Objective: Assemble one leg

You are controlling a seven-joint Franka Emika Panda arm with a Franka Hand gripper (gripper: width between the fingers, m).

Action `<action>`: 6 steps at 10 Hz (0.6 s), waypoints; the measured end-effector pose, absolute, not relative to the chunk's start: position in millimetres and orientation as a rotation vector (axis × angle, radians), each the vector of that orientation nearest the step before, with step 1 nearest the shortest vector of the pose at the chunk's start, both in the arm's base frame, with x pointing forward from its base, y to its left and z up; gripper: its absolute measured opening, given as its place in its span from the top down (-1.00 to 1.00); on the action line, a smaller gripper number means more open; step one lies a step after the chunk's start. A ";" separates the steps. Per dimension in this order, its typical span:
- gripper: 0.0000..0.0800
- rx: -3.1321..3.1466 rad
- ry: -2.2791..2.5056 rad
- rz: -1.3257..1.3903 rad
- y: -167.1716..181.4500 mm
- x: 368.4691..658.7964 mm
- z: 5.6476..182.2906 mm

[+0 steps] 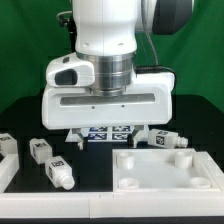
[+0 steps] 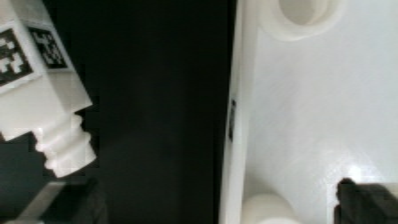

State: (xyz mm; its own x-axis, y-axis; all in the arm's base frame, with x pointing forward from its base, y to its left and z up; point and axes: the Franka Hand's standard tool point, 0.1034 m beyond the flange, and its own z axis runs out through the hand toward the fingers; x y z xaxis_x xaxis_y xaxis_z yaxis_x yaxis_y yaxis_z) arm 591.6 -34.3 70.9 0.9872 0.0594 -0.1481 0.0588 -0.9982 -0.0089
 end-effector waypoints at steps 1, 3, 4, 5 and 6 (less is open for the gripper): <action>-0.62 -3.127 -0.101 0.237 -36.0 590.5 70.0; -0.62 -3.111 -0.287 0.282 -63.7 579.8 69.1; -0.62 -3.114 -0.318 0.308 -80.6 574.5 74.8; -0.62 -3.140 -0.353 0.260 -86.0 575.8 78.4; -0.62 -3.140 -0.348 0.250 -87.7 573.9 77.3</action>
Offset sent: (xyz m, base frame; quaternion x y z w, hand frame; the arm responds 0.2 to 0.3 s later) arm -0.0375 -0.0782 0.0172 -0.0370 -0.0960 -0.1200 0.9874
